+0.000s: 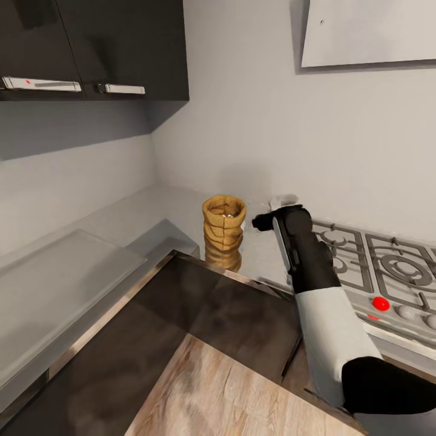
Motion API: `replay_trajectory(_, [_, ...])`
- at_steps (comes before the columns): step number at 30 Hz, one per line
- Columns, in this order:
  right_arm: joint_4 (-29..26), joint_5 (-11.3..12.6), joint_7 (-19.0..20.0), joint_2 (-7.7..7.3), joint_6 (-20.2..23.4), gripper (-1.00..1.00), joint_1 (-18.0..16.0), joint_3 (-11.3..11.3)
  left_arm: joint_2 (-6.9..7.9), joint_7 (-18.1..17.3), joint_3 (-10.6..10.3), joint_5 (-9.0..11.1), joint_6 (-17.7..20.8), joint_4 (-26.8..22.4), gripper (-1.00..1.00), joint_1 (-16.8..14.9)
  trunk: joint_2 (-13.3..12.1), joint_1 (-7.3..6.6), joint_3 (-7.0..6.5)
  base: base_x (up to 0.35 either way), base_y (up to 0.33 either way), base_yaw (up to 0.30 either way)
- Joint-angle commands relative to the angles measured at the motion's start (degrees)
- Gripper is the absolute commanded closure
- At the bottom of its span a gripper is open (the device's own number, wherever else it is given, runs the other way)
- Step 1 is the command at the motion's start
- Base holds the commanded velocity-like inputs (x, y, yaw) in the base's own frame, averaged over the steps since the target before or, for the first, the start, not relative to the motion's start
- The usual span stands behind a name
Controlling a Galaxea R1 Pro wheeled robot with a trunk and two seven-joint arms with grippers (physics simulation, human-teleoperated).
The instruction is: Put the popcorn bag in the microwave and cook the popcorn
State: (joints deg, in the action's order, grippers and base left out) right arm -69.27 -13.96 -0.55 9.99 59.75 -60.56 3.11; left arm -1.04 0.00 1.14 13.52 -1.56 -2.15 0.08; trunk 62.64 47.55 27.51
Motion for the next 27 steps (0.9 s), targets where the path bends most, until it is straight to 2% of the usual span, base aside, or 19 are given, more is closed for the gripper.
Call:
replay_trajectory(1, [3.26, 0.0, -0.53, 0.01, 0.25, -1.0, -2.24, -2.32, -0.01, 0.0, 0.09, 0.28, -0.11, -0.04, -1.0, 0.01, 0.03, 0.0, 0.05, 0.0, 0.0, 0.0])
replay_trajectory(5, [10.97, -0.09, -2.36, -0.11, 0.25, -1.0, -8.24, -7.28, -0.01, 0.01, 0.09, 0.28, -0.11, -0.04, -1.0, 0.01, 0.03, 0.0, 0.05, 0.0, 0.0, 0.0])
replay_trajectory(6, [12.36, -0.1, -3.57, -0.05, 0.25, -1.0, -9.96, -7.87, -0.01, 0.02, 0.09, 0.28, -0.11, -0.04, -1.0, 0.01, 0.03, 0.0, 0.05, 0.0, 0.0, 0.0])
replay_trajectory(8, [13.07, -0.1, -5.21, 0.01, 0.25, -1.0, -11.29, -8.23, -0.01, 0.01, 0.09, 0.28, -0.11, -0.04, -1.0, 0.01, 0.03, 0.0, 0.05, 0.0, 0.0, 0.0])
replay_trajectory(11, [12.98, -0.06, -6.63, 0.01, 0.25, -1.0, -12.06, -8.66, -0.01, 0.02, 0.09, 0.28, -0.11, -0.04, -1.0, 0.01, 0.03, 0.0, 0.05, 0.0, 0.0, 0.0])
replay_trajectory(15, [12.09, 0.11, -6.62, 0.01, 0.25, -1.0, -12.18, -9.38, -0.01, 0.04, 0.1, 0.28, -0.11, -0.04, -1.0, 0.01, 0.03, 0.0, 0.05, 0.0, 0.0, 0.0])
replay_trajectory(19, [11.9, 0.29, -6.49, 0.01, 0.25, -1.0, -12.19, -11.79, -0.01, 0.04, 0.11, 0.28, -0.11, -0.04, -1.0, 0.01, 0.03, 0.0, 0.05, 0.0, 0.0, 0.0])
replay_trajectory(27, [11.81, 0.37, -6.41, 0.01, 0.25, -1.0, -12.21, -12.22, -0.01, 0.03, 0.09, 0.28, -0.11, -0.04, -1.0, 0.01, 0.03, 0.0, 0.05, 0.0, 0.0, 0.0])
